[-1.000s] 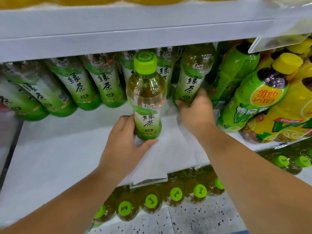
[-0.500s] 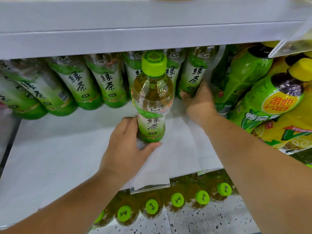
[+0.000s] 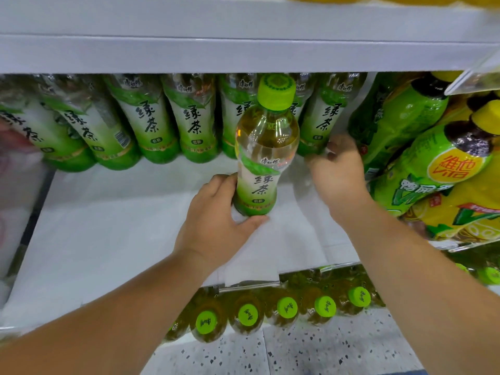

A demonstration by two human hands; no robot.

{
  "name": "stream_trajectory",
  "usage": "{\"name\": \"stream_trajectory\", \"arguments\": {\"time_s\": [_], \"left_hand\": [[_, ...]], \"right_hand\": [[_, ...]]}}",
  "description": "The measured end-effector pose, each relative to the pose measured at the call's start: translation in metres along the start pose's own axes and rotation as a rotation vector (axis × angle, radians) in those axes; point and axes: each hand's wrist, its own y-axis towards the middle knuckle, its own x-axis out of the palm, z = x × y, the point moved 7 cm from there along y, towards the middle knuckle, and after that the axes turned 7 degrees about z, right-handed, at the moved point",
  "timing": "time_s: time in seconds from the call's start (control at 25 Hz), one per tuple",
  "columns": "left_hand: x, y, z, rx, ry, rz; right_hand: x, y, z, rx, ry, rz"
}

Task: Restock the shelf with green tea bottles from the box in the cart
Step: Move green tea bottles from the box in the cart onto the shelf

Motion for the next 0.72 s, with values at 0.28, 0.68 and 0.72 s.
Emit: {"name": "stream_trajectory", "arguments": {"time_s": [0.28,0.68,0.72], "left_hand": [[-0.004,-0.003,0.003,0.003,-0.047,0.015],[-0.081,-0.048,-0.043,-0.179,0.287,0.087],[-0.091,-0.051,-0.050,-0.200,0.301,0.090]], "right_hand": [[0.023,-0.098,-0.021,-0.180,0.047,-0.479],[0.086,-0.153,-0.056,-0.379,-0.153,-0.534],[0.096,-0.159,-0.058,-0.393,-0.141,-0.543]]}}
